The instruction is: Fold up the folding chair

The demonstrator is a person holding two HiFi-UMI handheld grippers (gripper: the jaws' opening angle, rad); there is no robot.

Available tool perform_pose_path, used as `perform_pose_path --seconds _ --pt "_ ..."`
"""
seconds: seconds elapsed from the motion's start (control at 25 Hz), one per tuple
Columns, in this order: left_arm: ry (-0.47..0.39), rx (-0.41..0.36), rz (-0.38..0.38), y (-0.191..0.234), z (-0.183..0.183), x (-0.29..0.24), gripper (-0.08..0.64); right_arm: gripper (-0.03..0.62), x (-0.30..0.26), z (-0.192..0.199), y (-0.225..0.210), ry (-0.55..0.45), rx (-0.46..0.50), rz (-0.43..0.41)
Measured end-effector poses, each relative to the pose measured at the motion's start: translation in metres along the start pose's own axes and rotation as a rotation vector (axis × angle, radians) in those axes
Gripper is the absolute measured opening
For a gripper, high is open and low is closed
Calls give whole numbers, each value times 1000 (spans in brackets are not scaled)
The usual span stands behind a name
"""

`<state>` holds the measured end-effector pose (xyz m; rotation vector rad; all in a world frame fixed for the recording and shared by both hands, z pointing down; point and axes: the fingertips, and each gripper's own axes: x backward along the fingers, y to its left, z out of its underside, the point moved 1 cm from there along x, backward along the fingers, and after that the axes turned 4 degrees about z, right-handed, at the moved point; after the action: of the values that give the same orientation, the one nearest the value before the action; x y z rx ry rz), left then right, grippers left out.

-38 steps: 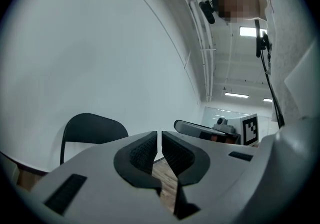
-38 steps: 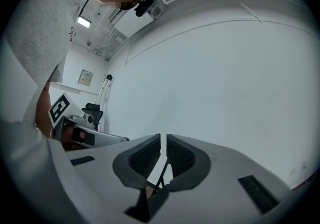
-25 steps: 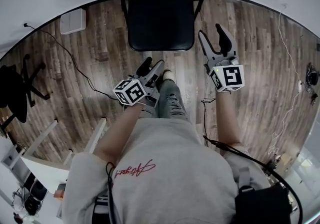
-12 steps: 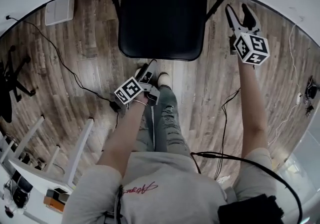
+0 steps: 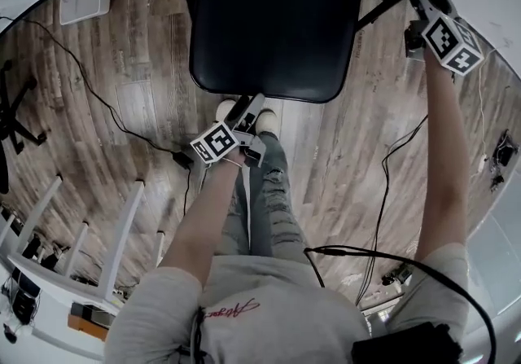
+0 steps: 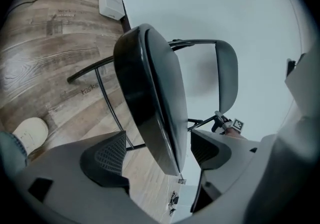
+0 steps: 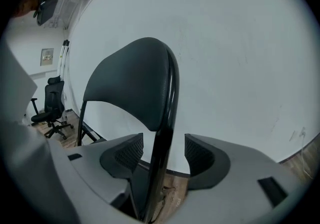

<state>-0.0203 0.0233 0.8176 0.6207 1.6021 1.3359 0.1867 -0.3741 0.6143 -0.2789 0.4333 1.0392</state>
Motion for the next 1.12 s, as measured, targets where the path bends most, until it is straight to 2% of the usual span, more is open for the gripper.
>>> perform_pose_path --seconds 0.16,0.24,0.28,0.32,0.44,0.52,0.72,0.88,0.96,1.12 --pt "-11 -11 46 -1 -17 -18 411 241 -18 2 15 52 22 -55" --pt "-35 -4 38 3 -30 -32 411 233 -24 4 13 56 49 -23" --pt "-42 -2 34 5 -35 -39 411 191 -24 3 9 44 42 5" --pt "-44 2 37 5 -38 -44 411 94 -24 1 5 32 17 25" --pt "-39 30 83 6 -40 -48 410 52 -28 -1 4 14 -103 17" --pt "-30 62 93 7 -38 -47 399 43 -30 2 4 14 -142 20" --pt "-12 199 166 0 -38 -45 351 40 -28 -3 3 -31 -159 22" --pt "-16 222 153 -14 -41 -45 351 40 -24 -11 0 -87 -172 9" --pt "-25 241 156 -33 -46 -47 337 40 -22 -22 0 -119 -163 -2" --pt "-31 220 132 -85 -69 -50 293 40 -21 -48 1 -172 -147 -33"
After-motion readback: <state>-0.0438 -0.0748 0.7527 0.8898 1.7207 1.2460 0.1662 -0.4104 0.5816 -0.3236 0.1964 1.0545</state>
